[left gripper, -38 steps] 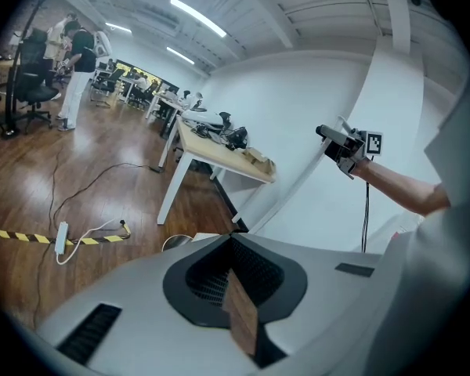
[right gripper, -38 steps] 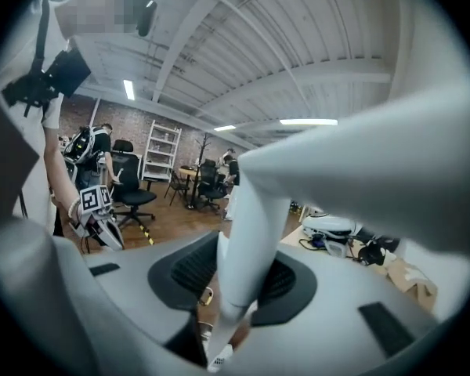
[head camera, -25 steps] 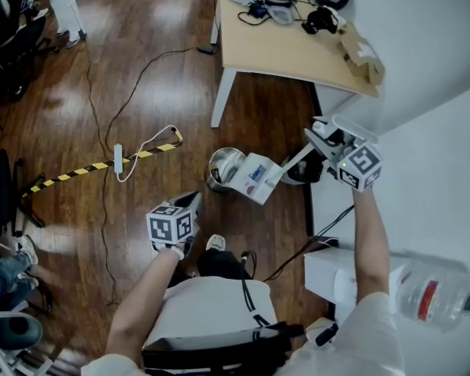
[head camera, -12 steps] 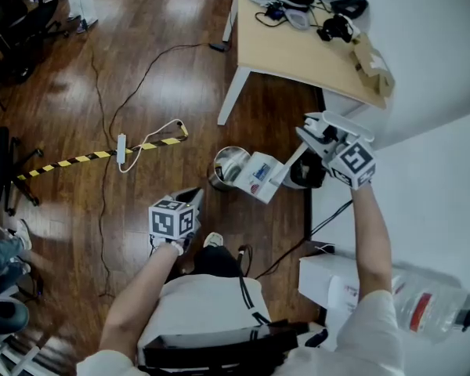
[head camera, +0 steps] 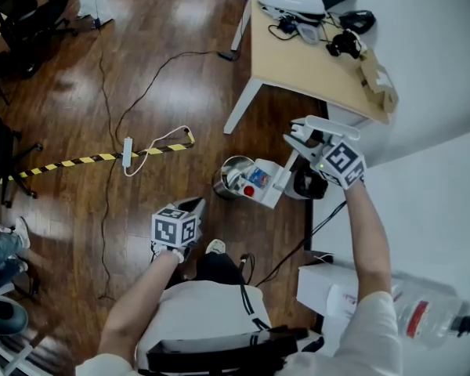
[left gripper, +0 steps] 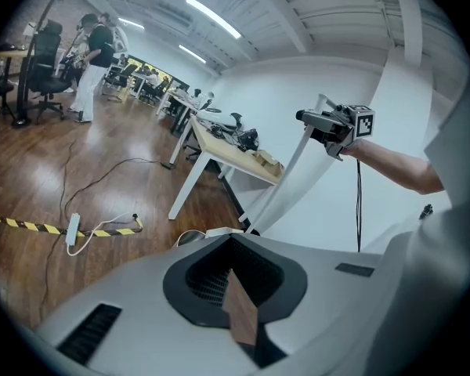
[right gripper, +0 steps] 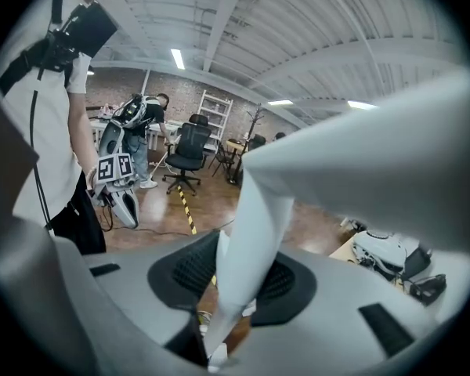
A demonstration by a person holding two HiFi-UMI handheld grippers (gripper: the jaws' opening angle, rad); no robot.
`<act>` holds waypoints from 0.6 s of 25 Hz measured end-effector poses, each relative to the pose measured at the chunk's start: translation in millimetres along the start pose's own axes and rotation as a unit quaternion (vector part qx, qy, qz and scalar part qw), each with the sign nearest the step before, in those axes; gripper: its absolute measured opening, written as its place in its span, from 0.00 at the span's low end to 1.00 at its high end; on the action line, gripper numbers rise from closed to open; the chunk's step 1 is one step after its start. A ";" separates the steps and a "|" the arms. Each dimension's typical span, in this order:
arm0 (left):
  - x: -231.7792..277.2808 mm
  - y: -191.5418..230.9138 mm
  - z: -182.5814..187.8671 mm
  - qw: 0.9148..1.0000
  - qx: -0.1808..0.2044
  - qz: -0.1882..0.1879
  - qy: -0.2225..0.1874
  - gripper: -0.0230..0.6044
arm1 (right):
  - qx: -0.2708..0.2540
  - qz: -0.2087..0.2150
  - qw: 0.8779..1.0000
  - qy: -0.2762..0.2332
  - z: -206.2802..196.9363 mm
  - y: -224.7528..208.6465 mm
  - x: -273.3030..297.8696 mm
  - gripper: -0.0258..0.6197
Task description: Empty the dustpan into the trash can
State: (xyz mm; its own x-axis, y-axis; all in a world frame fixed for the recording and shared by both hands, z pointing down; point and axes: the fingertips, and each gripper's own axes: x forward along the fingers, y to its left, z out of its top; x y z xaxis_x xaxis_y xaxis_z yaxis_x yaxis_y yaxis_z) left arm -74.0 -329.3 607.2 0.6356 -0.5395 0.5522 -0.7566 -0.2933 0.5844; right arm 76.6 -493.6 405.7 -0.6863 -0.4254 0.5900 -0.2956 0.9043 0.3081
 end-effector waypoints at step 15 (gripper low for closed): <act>-22.5 19.5 9.2 1.000 -0.022 -0.002 -0.016 0.02 | -0.018 0.028 0.999 0.026 23.4 18.8 37.2 0.24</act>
State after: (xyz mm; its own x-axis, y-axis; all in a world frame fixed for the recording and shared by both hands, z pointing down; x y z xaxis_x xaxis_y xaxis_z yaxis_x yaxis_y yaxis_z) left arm -104.5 -330.2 600.7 0.6325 -0.5642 0.5306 -0.7462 -0.2604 0.6126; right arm 29.9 -491.5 416.0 -0.6662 -0.3758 0.6442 -0.2320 0.9253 0.2999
